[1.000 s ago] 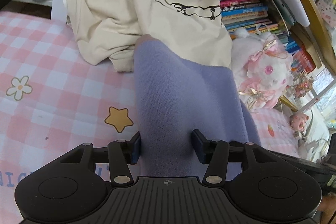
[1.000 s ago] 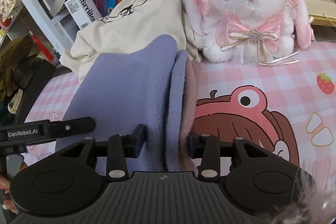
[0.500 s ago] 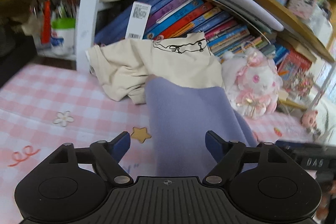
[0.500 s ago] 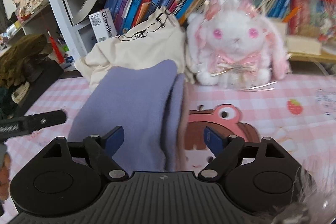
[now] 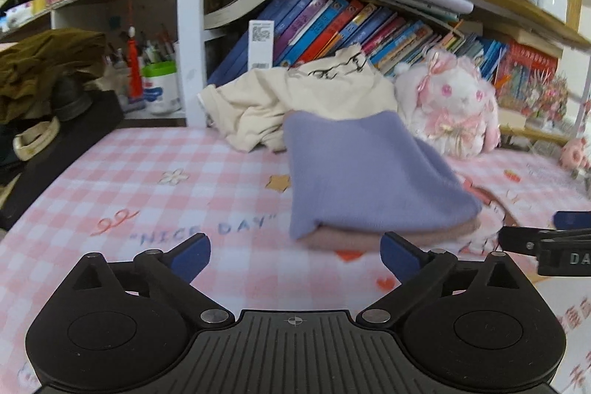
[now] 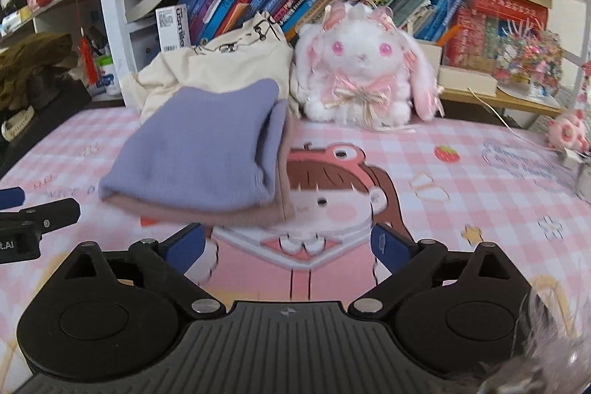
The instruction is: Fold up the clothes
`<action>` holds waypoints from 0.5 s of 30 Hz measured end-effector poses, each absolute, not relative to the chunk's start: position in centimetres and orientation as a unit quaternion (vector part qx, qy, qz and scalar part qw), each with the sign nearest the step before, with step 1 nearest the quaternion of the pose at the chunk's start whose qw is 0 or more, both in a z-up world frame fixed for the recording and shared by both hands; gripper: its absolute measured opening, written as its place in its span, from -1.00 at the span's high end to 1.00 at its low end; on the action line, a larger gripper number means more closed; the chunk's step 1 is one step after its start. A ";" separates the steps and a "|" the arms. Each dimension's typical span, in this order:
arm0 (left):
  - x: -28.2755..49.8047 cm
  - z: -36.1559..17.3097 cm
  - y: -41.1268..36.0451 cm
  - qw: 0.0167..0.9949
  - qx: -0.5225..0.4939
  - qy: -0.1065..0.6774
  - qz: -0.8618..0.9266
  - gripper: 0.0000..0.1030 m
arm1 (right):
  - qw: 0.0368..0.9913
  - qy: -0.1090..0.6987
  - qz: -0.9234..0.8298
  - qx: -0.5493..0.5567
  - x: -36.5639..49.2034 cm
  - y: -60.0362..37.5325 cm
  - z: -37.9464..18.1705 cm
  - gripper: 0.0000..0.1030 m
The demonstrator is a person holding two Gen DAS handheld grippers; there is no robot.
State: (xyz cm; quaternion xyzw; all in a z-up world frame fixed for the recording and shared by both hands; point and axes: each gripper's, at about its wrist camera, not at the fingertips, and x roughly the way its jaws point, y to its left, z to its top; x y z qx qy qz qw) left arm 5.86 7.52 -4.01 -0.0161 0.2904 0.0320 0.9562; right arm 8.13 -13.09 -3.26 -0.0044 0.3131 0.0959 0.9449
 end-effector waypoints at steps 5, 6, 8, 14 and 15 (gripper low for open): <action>4.2 -4.7 6.8 0.953 -0.013 0.302 0.036 -0.97 | 0.943 0.326 0.072 -0.006 5.8 -13.3 -4.5 -0.93; 4.0 -4.9 6.6 0.952 -0.009 0.306 0.033 -0.97 | 0.942 0.330 0.068 -0.005 5.4 -13.4 -4.8 -0.93; 3.8 -5.4 6.4 0.949 -0.002 0.313 0.035 -0.97 | 0.939 0.336 0.067 -0.006 4.9 -13.5 -5.2 -0.93; 3.2 -6.2 6.6 0.943 -0.024 0.327 0.047 -0.97 | 0.937 0.343 0.064 -0.010 3.9 -13.5 -5.8 -0.94; 3.2 -6.2 6.7 0.943 -0.028 0.328 0.048 -0.97 | 0.937 0.343 0.064 -0.010 3.8 -13.6 -5.8 -0.94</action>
